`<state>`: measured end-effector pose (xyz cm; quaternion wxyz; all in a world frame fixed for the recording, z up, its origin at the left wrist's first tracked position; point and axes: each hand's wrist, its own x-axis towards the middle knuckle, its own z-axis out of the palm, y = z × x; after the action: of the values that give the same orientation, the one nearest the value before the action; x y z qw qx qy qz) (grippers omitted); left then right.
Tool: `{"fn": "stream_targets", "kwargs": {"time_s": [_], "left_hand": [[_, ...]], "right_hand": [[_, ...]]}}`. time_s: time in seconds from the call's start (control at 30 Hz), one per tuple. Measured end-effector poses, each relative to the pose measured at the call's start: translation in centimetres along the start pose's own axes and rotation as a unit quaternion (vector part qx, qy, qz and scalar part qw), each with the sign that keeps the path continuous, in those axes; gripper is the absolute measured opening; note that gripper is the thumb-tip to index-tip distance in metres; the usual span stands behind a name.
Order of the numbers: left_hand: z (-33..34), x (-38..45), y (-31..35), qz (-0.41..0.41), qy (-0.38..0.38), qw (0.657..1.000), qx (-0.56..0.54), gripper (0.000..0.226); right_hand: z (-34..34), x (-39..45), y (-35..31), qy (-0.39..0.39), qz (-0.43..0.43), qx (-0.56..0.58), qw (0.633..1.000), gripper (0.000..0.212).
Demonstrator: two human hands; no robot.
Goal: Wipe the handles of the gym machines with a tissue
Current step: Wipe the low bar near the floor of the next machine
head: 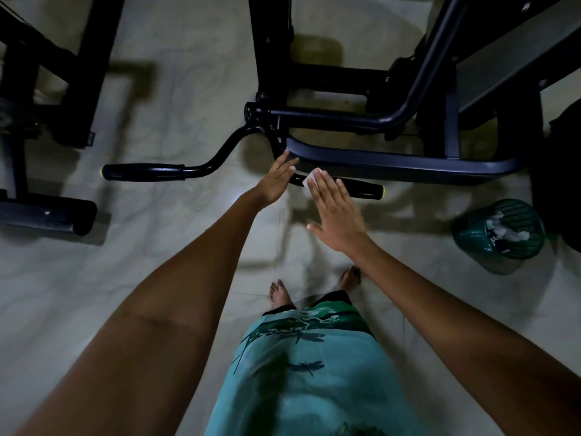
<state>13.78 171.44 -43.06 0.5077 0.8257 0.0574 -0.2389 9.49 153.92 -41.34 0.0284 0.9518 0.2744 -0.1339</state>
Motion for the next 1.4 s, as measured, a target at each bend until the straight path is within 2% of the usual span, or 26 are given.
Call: {"fn": "stream_targets", "kwargs": {"time_s": [0.1, 0.3, 0.4, 0.53, 0.6, 0.67, 0.8, 0.97, 1.1, 1.27, 1.4], "left_hand": [[-0.2, 0.1, 0.0, -0.005, -0.013, 1.000, -0.014, 0.042], [0.1, -0.3, 0.4, -0.027, -0.009, 0.996, -0.083, 0.043], [0.3, -0.4, 0.6, -0.037, -0.003, 0.992, -0.124, 0.042], [0.3, -0.2, 0.3, -0.032, -0.007, 0.994, -0.101, 0.042], [0.4, -0.1, 0.2, -0.026, -0.006, 0.995, -0.093, 0.042], [0.5, 0.0, 0.1, -0.022, -0.003, 0.996, -0.086, 0.041], [0.5, 0.2, 0.0, -0.024, -0.004, 0.996, -0.086, 0.041], [0.7, 0.6, -0.6, -0.007, 0.008, 0.998, -0.068, 0.041], [1.0, 0.7, -0.4, -0.008, 0.025, 0.998, -0.065, 0.040], [1.2, 0.5, -0.6, 0.016, 0.035, 0.999, -0.033, 0.039], [1.3, 0.5, -0.6, 0.011, 0.037, 0.999, -0.025, 0.038]], "right_hand": [[0.5, -0.9, 1.1, 0.011, -0.006, -0.037, 0.999, 0.095], [-0.2, 2.3, -1.6, 0.005, 0.028, -0.010, 1.000, 0.085], [0.3, 2.3, -1.2, 0.021, 0.004, -0.046, 0.999, 0.084], [1.8, -0.1, 1.4, 0.067, -0.057, -0.141, 0.986, 0.089], [2.0, 0.0, 1.8, 0.086, -0.063, -0.191, 0.976, 0.088], [2.1, 0.6, 1.1, 0.103, -0.058, -0.194, 0.974, 0.088], [3.1, 0.1, 1.9, 0.094, -0.068, -0.267, 0.957, 0.085], [3.3, -0.8, 4.5, 0.092, -0.092, -0.292, 0.947, 0.085], [3.3, -0.3, 3.8, 0.116, -0.088, -0.268, 0.952, 0.087], [3.5, -1.2, 4.6, 0.133, -0.057, -0.142, 0.979, 0.094], [3.2, -0.6, 2.6, 0.124, -0.014, -0.070, 0.990, 0.087]]}}
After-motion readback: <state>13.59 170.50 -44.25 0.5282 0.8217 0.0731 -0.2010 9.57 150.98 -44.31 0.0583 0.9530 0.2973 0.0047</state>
